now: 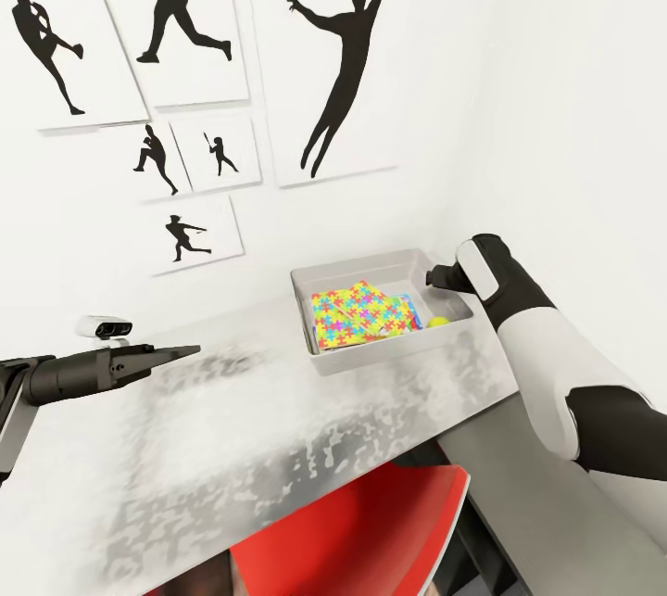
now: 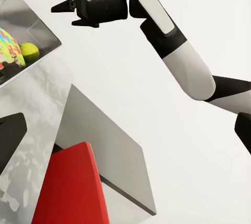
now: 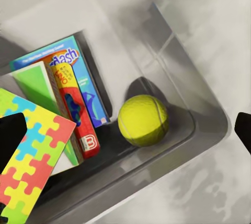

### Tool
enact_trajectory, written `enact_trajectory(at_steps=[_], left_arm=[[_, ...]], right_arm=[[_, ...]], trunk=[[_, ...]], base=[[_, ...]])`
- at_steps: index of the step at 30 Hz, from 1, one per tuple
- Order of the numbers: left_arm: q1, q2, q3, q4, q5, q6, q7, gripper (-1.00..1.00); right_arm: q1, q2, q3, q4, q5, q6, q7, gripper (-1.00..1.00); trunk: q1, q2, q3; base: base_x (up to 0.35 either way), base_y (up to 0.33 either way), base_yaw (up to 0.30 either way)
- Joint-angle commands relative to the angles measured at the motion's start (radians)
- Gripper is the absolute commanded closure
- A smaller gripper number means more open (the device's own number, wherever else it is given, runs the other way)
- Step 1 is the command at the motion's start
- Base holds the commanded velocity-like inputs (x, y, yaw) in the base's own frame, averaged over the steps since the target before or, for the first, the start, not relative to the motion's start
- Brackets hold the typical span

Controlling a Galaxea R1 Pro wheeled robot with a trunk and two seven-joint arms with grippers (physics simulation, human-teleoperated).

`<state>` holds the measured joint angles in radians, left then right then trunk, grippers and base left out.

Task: Put all the toys in the child's room - the three board games (two on the bed and one on the table), the two jigsaw puzzles on the table, and the tennis ball on the table - inside the toy box on the table in the child's room.

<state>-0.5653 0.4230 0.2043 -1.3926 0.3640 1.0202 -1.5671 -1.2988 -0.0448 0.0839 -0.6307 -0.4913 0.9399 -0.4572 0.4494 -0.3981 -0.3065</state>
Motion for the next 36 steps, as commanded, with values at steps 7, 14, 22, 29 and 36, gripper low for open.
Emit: enact_trajectory(at_steps=[7, 14, 22, 29, 36], left_arm=[[-0.001, 0.000, 0.000, 0.003, 0.000, 0.011, -0.004, -1.00], [-0.001, 0.000, 0.000, 0.004, 0.000, 0.011, -0.004, -1.00], [-0.001, 0.000, 0.000, 0.004, 0.000, 0.011, -0.004, -1.00], [-0.001, 0.000, 0.000, 0.004, 0.000, 0.011, -0.004, -1.00], [-0.001, 0.000, 0.000, 0.004, 0.000, 0.011, -0.004, -1.00]], right_arm=[[0.007, -0.003, 0.007, -0.010, -0.013, 0.004, -0.002, -1.00], [0.017, -0.002, -0.018, -0.101, -0.016, 0.026, -0.001, -1.00], [0.074, -0.001, -0.109, -0.266, -0.019, 0.107, 0.013, -1.00], [0.148, -0.002, -0.166, -0.394, -0.059, 0.107, 0.053, -1.00], [0.264, -0.034, -0.175, -0.562, -0.245, 0.107, 0.100, -1.00]], trunk=[[0.001, -0.002, -0.002], [0.001, -0.002, -0.002], [0.001, -0.002, -0.002], [0.001, -0.002, -0.002], [0.001, -0.002, -0.002]], base=[[-0.003, 0.000, 0.000], [-0.146, 0.000, 0.000], [-0.254, 0.000, 0.000], [-0.147, 0.000, 0.000], [-0.019, 0.000, 0.000]])
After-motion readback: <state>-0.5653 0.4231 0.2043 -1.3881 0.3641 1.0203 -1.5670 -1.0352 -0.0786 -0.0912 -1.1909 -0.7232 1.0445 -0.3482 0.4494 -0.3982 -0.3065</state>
